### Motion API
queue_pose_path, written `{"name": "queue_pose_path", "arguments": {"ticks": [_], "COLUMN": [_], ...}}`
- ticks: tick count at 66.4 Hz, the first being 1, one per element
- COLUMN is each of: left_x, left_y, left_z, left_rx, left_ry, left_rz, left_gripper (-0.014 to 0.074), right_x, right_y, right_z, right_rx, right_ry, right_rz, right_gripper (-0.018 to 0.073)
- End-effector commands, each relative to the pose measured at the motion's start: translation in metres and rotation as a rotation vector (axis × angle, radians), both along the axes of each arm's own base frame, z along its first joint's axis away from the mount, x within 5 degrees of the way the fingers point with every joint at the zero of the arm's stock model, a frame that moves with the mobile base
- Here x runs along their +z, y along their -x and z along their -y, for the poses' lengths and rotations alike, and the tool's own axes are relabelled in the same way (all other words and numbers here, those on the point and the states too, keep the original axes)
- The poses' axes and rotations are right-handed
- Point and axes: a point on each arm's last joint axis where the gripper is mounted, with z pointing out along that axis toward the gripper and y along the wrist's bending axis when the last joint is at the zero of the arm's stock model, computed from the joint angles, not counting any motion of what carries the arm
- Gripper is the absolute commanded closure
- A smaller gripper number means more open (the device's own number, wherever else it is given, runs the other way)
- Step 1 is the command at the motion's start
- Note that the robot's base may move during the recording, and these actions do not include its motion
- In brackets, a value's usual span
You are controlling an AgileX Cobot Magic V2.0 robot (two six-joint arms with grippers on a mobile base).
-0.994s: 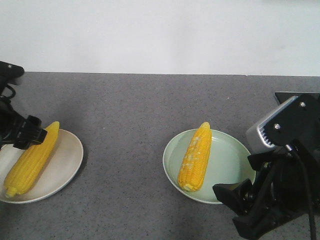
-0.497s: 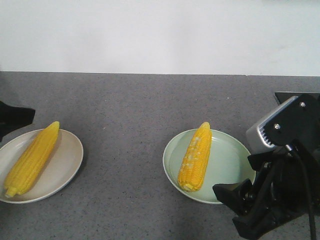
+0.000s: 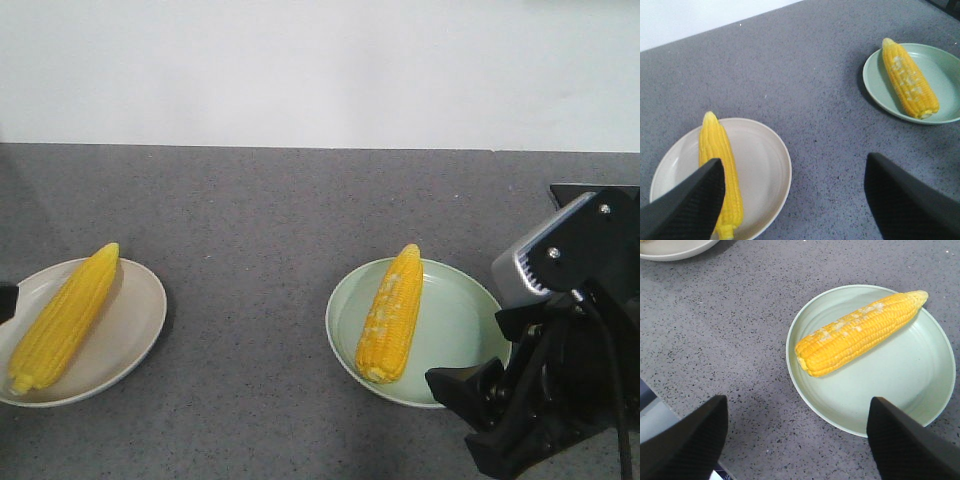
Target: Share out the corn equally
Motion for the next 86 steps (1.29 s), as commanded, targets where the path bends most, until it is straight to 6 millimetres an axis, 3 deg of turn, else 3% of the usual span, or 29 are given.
{"name": "queue_pose_path", "arguments": {"ticks": [1, 16, 28, 49, 60, 64, 86], "left_x": [0.001, -0.028, -0.032, -0.032, -0.032, -0.032, -0.033], "left_y": [0.003, 0.003, 0.002, 0.002, 0.002, 0.002, 0.002], "left_z": [0.000, -0.002, -0.002, -0.002, -0.002, -0.002, -0.002], "left_rx": [0.045, 0.081, 0.083, 0.084, 0.084, 0.084, 0.080], "left_ry": [0.091, 0.111, 0.109, 0.109, 0.109, 0.109, 0.104], "left_rz": [0.098, 0.081, 0.069, 0.070, 0.070, 0.071, 0.057], "left_gripper": [0.0065, 0.0124, 0.0211, 0.0500, 0.0597, 0.0605, 0.0604], "right_x": [0.014, 0.014, 0.014, 0.014, 0.014, 0.014, 0.014], "right_y": [-0.001, -0.001, -0.001, -0.001, -0.001, -0.001, -0.001], "right_z": [-0.001, -0.001, -0.001, -0.001, -0.001, -0.001, -0.001], "right_rx": [0.010, 0.010, 0.010, 0.010, 0.010, 0.010, 0.010], "right_ry": [-0.046, -0.046, -0.046, -0.046, -0.046, -0.046, -0.045], "right_rz": [0.081, 0.081, 0.081, 0.081, 0.081, 0.081, 0.081], "right_gripper": [-0.0001, -0.0001, 0.0046, 0.0359, 0.0529, 0.0573, 0.0568]}}
